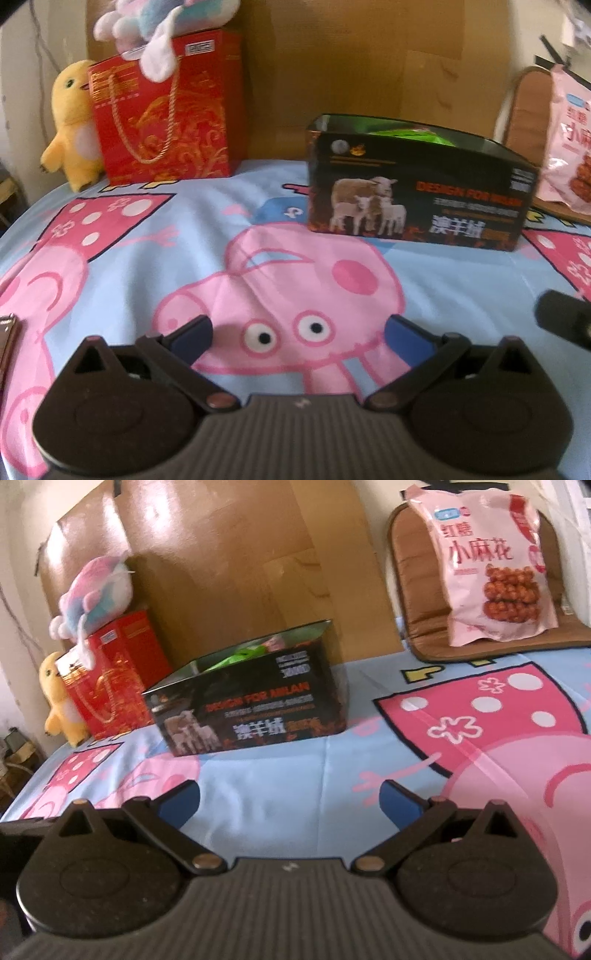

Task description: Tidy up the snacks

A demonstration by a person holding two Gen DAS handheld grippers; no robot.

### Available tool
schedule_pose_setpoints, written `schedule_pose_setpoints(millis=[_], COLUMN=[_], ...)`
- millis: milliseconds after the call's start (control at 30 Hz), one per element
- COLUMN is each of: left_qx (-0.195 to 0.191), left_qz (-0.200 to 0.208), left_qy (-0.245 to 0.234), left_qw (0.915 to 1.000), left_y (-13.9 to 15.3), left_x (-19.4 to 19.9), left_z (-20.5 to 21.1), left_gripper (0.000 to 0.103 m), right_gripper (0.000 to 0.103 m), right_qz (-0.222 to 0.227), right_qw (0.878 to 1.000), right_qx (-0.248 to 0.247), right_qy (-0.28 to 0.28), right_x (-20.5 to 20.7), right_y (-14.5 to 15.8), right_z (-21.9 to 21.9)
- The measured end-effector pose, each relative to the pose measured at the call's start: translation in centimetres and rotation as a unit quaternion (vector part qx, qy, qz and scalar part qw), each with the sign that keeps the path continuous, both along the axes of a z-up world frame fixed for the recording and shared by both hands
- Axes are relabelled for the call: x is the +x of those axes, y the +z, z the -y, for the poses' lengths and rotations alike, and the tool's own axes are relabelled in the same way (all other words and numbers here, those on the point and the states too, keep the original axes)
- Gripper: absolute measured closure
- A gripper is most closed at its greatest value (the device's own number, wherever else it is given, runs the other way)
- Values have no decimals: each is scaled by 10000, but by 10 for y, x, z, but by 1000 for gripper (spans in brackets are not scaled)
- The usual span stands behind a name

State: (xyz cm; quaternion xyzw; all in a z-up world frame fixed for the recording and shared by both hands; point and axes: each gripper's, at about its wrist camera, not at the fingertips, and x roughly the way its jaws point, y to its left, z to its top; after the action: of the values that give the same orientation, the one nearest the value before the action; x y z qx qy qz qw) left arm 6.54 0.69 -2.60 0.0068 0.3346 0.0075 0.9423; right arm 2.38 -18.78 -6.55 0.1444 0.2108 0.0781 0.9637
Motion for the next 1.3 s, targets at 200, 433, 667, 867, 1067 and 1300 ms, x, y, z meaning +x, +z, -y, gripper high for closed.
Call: schedule_pose_setpoints(millis=[200, 433, 667, 867, 1067, 1300], left_qx=[9, 36, 10, -4, -28, -35], left_qz=[-4, 23, 2, -17, -17, -15], left_qy=[192, 392, 429, 388, 334, 334], left_qw=[9998, 9992, 9991, 9992, 9994, 9994], left_y=[1, 0, 0, 0, 0, 0], left_x=[2, 1, 2, 2, 2, 2], left_z=[-1, -2, -3, -3, -4, -3], left_gripper=[0, 0, 0, 0, 0, 0], right_gripper=[0, 0, 0, 0, 0, 0], right_qz=[291, 444, 446, 284, 328, 561], right_qw=[9993, 9975, 9973, 9974, 9974, 9967], right_qx=[104, 76, 154, 408, 305, -42], right_qy=[204, 545, 572, 529, 565, 584], right_x=[-10, -17, -16, -12, -13, -19], right_y=[2, 3, 3, 0, 1, 3], right_z=[2, 0, 2, 9, 5, -3])
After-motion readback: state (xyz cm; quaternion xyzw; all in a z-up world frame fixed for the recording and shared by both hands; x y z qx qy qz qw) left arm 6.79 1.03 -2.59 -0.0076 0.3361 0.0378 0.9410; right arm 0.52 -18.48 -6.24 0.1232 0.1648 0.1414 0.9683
